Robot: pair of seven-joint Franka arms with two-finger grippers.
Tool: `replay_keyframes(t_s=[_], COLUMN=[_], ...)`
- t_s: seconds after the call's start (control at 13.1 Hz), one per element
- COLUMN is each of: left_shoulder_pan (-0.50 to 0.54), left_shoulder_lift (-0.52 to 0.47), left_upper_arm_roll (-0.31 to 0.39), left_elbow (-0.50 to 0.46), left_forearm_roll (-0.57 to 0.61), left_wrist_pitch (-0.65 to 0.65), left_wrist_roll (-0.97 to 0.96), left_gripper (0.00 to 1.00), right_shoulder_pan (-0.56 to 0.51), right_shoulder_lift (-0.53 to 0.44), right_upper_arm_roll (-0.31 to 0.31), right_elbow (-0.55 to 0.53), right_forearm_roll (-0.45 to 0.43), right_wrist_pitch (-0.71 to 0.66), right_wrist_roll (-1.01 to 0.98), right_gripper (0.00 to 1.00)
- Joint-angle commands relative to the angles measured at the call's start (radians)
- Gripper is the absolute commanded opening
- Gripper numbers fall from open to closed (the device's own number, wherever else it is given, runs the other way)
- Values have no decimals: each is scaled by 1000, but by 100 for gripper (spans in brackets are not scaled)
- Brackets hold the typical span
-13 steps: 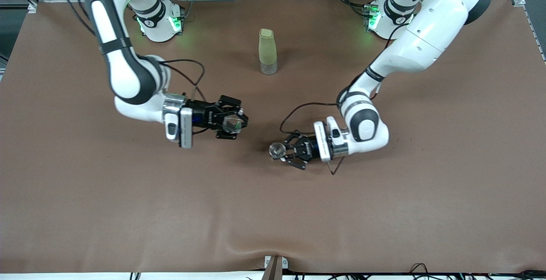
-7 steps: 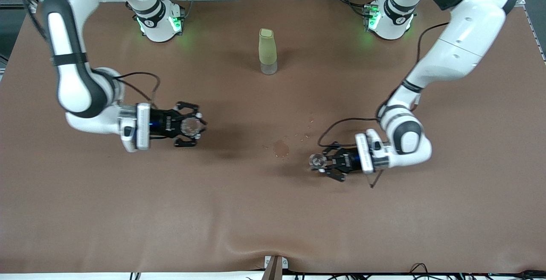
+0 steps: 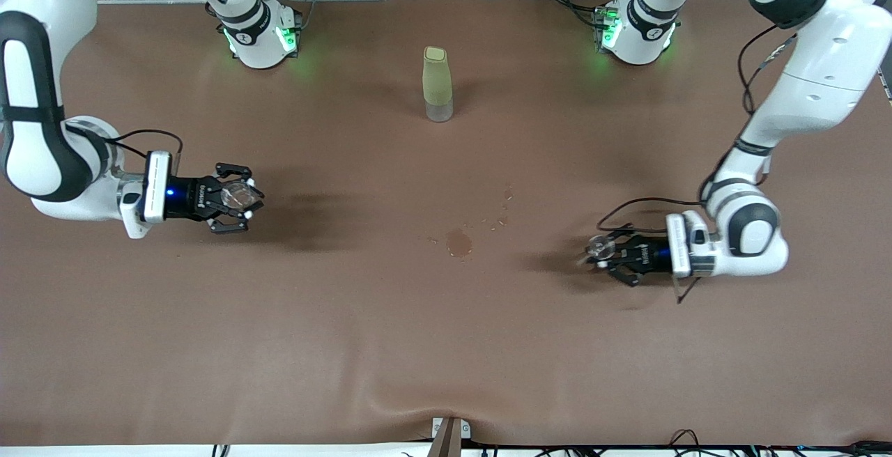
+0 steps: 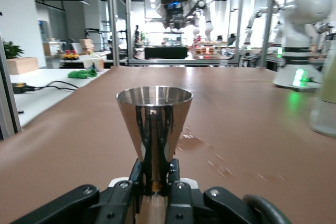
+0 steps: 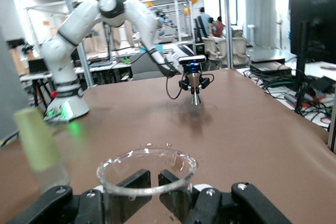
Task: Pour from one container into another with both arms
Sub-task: 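Lower the beaker with the right gripper while the left gripper lowers the jigger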
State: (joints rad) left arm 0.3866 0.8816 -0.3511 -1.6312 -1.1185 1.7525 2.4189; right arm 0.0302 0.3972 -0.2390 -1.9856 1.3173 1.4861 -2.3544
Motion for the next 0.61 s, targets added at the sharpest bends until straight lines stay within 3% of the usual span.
replay_keyframes(t_s=[0.0,0.23,0.54], left_shoulder_pan=[67,181,221], left_shoulder_lift=[3,20,94], left_upper_arm_roll=[40,47,49], left_elbow=[-3,-1,8], left_forearm_roll=[95,235,246], left_wrist_pitch=[-121,-194,-200], left_wrist_roll=[8,12,71], left_gripper=[0,0,0], right_shoulder_pan=[-97,-196,-245], right_shoulder_lift=[67,182,317], right_upper_arm_roll=[20,18,20], right_elbow=[10,27,111], right_forearm_roll=[-55,-66,-64], right_wrist_pitch=[-55,-58,-58], right_wrist_roll=[-184,-396,-520], right_gripper=[0,0,0])
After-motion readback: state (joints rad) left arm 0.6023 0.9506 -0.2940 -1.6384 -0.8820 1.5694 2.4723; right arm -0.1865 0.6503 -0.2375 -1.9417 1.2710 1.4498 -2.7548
